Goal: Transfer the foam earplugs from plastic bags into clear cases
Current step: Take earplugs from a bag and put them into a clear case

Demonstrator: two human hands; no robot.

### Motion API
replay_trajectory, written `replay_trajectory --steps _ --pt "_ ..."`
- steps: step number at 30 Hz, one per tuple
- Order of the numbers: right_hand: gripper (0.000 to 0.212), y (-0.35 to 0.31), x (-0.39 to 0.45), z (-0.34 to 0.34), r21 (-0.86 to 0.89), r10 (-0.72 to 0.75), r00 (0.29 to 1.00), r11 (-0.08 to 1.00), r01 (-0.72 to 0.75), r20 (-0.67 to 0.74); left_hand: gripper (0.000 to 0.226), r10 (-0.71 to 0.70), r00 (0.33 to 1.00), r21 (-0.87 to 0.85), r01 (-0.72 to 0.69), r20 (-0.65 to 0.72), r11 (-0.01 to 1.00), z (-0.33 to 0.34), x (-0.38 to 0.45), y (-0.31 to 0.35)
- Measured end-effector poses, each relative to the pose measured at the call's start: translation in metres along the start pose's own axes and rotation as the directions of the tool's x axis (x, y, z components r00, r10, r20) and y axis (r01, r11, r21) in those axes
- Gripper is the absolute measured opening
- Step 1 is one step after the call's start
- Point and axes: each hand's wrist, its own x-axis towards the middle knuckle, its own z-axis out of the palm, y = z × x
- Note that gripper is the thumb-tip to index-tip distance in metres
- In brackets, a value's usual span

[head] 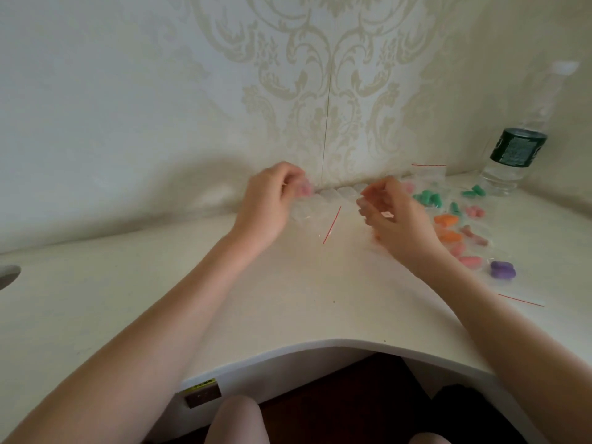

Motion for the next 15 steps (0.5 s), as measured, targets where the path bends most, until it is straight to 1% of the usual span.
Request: replay_trajectory --steps 1,2,3,5,6,7,8,10,12,14,15 --pt "0.023 0.0 0.002 0.001 -0.075 -0.037 0.999 0.996 0.038 0.018 0.011 -0.047 0.997 0.004 0.047 -0.053 0.999 -0.006 0.003 -0.006" --pt "0.036 -0.002 0.004 0.004 -0.168 -0.071 0.994 0.982 0.084 0.083 0.011 -0.089 0.993 0.022 0.091 -0.082 0.996 -0.01 0.006 -0.013" --pt "0.049 -0.004 0.007 0.007 -0.267 -0.091 0.979 0.954 0.138 0.181 0.011 -0.128 0.987 0.054 0.133 -0.094 0.99 -0.012 0.006 -0.02" --pt "0.069 -0.011 0.012 0.018 -0.407 -0.07 0.933 0.886 0.22 0.353 0.013 -0.199 0.975 0.097 0.209 -0.098 0.973 -0.01 0.006 -0.034" --pt "0.074 -0.012 0.014 0.025 -0.446 -0.057 0.921 0.862 0.24 0.386 0.015 -0.238 0.967 0.082 0.245 -0.091 0.966 -0.009 0.005 -0.038" --pt "0.073 -0.011 0.017 0.033 -0.472 -0.051 0.923 0.848 0.242 0.381 0.018 -0.276 0.958 0.052 0.28 -0.085 0.958 -0.007 0.005 -0.04" --pt "0.067 -0.01 0.019 0.04 -0.491 -0.061 0.934 0.838 0.239 0.351 0.022 -0.304 0.949 0.012 0.306 -0.084 0.952 -0.006 0.006 -0.04" --pt "0.047 -0.006 0.02 0.048 -0.49 -0.115 0.953 0.837 0.245 0.28 0.027 -0.312 0.943 -0.018 0.312 -0.112 0.95 -0.008 0.007 -0.039" --pt "0.037 -0.005 0.018 0.047 -0.398 -0.137 0.955 0.886 0.237 0.265 0.026 -0.3 0.945 -0.009 0.301 -0.128 0.954 -0.013 0.01 -0.04" --pt "0.034 -0.009 0.016 0.037 -0.25 -0.116 0.959 0.951 0.182 0.259 0.023 -0.325 0.942 0.005 0.327 -0.081 0.945 -0.017 0.009 -0.045" --pt "0.033 -0.011 0.015 0.029 -0.171 -0.089 0.969 0.976 0.131 0.232 0.022 -0.335 0.941 0.041 0.337 -0.049 0.941 -0.017 0.008 -0.049"
